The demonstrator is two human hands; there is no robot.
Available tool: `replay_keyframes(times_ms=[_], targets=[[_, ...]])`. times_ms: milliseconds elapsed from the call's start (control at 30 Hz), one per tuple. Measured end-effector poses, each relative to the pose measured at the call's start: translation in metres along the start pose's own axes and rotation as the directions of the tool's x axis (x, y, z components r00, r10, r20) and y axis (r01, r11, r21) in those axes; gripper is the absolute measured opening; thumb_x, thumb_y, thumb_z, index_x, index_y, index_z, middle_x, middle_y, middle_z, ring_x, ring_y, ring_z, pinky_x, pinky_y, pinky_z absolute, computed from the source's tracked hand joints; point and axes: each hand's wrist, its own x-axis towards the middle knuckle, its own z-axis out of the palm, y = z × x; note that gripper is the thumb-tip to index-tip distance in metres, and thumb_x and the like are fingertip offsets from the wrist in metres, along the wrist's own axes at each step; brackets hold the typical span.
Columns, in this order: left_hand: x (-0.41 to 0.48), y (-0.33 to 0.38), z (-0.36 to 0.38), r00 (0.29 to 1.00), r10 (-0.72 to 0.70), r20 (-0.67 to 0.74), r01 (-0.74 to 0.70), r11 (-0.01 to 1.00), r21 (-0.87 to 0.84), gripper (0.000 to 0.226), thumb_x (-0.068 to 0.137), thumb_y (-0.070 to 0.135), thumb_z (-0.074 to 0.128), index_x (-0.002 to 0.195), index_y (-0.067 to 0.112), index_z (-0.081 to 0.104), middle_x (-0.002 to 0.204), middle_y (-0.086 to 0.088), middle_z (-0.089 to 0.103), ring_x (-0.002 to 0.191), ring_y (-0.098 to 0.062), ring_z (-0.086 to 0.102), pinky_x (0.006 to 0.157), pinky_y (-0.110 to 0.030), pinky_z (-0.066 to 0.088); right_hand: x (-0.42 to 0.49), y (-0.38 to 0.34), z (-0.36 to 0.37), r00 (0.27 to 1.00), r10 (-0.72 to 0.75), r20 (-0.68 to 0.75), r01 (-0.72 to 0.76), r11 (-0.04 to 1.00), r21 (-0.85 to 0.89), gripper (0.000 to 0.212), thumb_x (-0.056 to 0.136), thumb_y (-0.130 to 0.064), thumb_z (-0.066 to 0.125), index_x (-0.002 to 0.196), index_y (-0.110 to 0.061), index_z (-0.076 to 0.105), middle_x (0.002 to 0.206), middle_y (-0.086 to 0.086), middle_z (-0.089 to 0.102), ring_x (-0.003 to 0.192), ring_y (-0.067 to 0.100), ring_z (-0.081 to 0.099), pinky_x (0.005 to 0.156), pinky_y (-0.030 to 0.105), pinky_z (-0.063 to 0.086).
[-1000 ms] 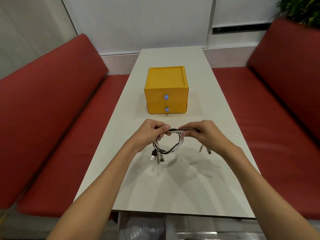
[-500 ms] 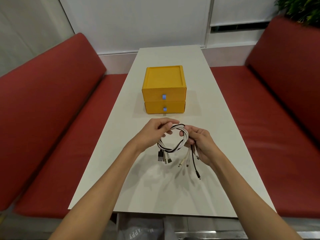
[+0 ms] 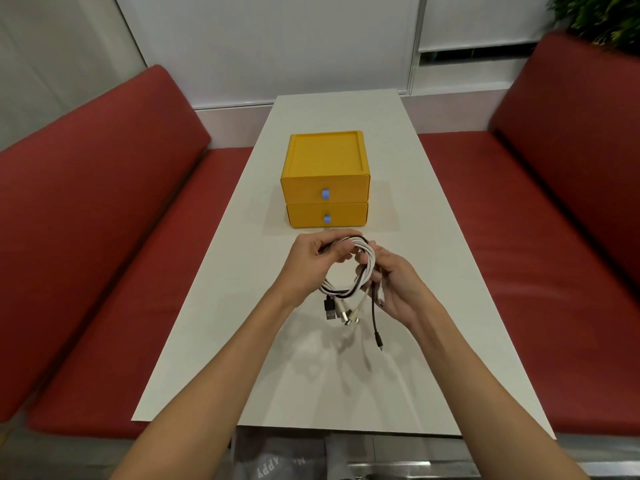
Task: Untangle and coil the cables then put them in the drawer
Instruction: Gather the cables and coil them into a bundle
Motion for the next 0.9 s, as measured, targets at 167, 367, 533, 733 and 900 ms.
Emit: replay_keyframes(times_ms=[167,367,533,733,900], targets=[[0.003,0.000,-0.005,0.986,0.102,0.131,-0.146,0.908,0.392,0.030,0.093,0.020,0.061,0.122,0.021,0.065,0.110,0.008,0.069,0.099,0.003,0.060,0.088,-0.013,0.045,0.005,0.000,-0.008,0.999,0.042,-0.001,-0.042,0.999,-0.034,0.035,0.096,-0.010,0.041,0.070,-0.014,0.064,0.061,-0.003,0.046,0.042,0.006,0.027,0.046,0.022,0.030],[0.003,-0.001,-0.004,0.946,0.288,0.148,-0.323,0.830,0.455,0.029,0.091,0.012,0.063,0.120,0.010,0.066,0.087,0.000,0.065,0.072,0.001,0.057,0.072,-0.011,0.044,0.001,-0.017,-0.011,0.998,0.031,-0.052,-0.038,0.990,-0.139,0.010,0.094,-0.008,0.050,0.085,-0.011,0.051,0.068,0.007,0.061,0.042,0.008,0.030,0.044,0.022,0.031],[0.000,-0.004,-0.001,0.985,0.102,-0.138,-0.082,0.986,0.147,0.021,0.092,0.012,0.062,0.109,0.018,0.072,0.072,0.010,0.067,0.064,-0.005,0.057,0.068,-0.017,0.048,-0.004,-0.016,-0.006,0.991,-0.125,-0.053,0.114,0.976,-0.184,0.024,0.095,-0.007,0.050,0.115,-0.006,0.064,0.079,0.001,0.065,0.047,0.007,0.035,0.052,0.019,0.038],[-0.003,-0.009,0.010,0.979,0.100,-0.176,-0.070,0.983,0.169,0.024,0.097,0.017,0.055,0.117,0.021,0.066,0.105,0.001,0.070,0.091,-0.011,0.066,0.082,-0.030,0.056,-0.001,-0.008,0.005,0.986,-0.066,-0.155,0.062,0.998,-0.030,0.020,0.094,-0.004,0.052,0.109,-0.002,0.065,0.079,0.008,0.070,0.043,0.005,0.046,0.045,0.016,0.044],[0.005,-0.012,0.000,0.917,0.359,0.174,-0.392,0.728,0.562,0.033,0.099,0.011,0.047,0.131,0.009,0.056,0.123,-0.006,0.057,0.098,0.000,0.048,0.087,-0.007,0.039,0.003,-0.006,0.007,0.985,0.012,-0.173,-0.022,0.998,-0.055,0.017,0.095,0.000,0.046,0.098,-0.001,0.063,0.065,0.003,0.065,0.047,0.009,0.041,0.045,0.018,0.037]])
